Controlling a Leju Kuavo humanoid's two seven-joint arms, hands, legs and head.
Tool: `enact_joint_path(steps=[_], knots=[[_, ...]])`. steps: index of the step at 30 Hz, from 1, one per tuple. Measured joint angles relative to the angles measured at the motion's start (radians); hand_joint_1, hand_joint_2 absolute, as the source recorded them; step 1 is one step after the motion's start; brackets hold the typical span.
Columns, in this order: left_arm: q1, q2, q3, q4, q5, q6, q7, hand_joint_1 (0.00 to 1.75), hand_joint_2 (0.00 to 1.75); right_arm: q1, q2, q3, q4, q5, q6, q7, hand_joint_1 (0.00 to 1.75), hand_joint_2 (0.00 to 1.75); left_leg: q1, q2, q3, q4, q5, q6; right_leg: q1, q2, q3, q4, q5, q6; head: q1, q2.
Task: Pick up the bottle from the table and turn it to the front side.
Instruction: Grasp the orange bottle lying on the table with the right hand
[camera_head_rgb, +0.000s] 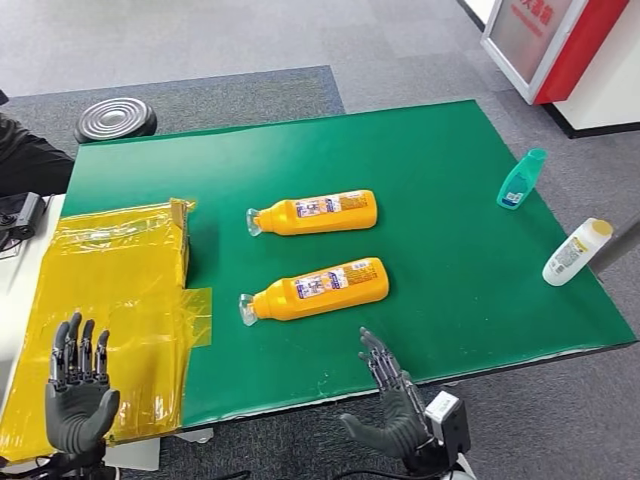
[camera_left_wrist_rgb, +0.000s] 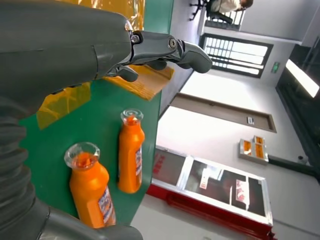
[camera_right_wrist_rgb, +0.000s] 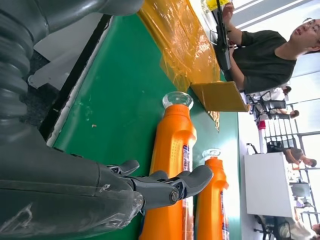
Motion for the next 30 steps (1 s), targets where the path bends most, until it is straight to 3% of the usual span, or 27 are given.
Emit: enact_joint_path(steps=[9, 15, 18, 23, 27, 30], knots=[[-0.003, 0.002, -0.044, 0.005, 0.012, 0.023, 0.000, 0.00, 1.75, 0.015, -0.004, -0.029, -0.022, 0.032, -0.018, 0.001, 0.00, 1.75, 0.000, 0.000, 0.000, 0.000, 0.000, 0.000, 0.000, 0.000, 0.000, 0.000, 0.000, 0.000, 0.000, 0.000], [0.004, 0.028, -0.094, 0.005, 0.041, 0.100, 0.000, 0.00, 1.75, 0.028, -0.004, -0.038, -0.127, 0.325, -0.217, 0.006, 0.00, 1.75, 0.000, 0.000, 0.000, 0.000, 0.000, 0.000, 0.000, 0.000, 0.000, 0.000, 0.000, 0.000, 0.000, 0.000], [0.013, 0.048, -0.099, 0.005, 0.055, 0.099, 0.000, 0.00, 1.75, 0.010, -0.017, -0.009, -0.212, 0.515, -0.306, 0.084, 0.00, 1.75, 0.000, 0.000, 0.000, 0.000, 0.000, 0.000, 0.000, 0.000, 0.000, 0.000, 0.000, 0.000, 0.000, 0.000], [0.021, 0.071, -0.084, 0.011, 0.043, 0.080, 0.000, 0.00, 1.75, -0.083, -0.085, 0.061, -0.265, 0.724, -0.354, 0.257, 0.00, 1.75, 0.000, 0.000, 0.000, 0.000, 0.001, 0.000, 0.000, 0.000, 0.000, 0.000, 0.001, 0.000, 0.000, 0.000], [0.013, 0.078, -0.075, 0.038, 0.023, 0.081, 0.000, 0.00, 1.75, -0.184, -0.138, 0.100, -0.252, 0.817, -0.342, 0.368, 0.00, 1.75, 0.000, 0.000, 0.000, 0.000, 0.002, 0.001, -0.001, 0.000, 0.001, 0.000, 0.002, 0.002, 0.000, 0.000], [-0.001, 0.082, -0.074, 0.064, 0.018, 0.077, 0.000, 0.00, 1.75, -0.275, -0.185, 0.137, -0.219, 0.858, -0.260, 0.459, 0.00, 1.75, 0.000, 0.000, 0.000, 0.000, 0.003, 0.001, -0.001, 0.000, 0.001, 0.000, 0.003, 0.001, 0.000, 0.000]])
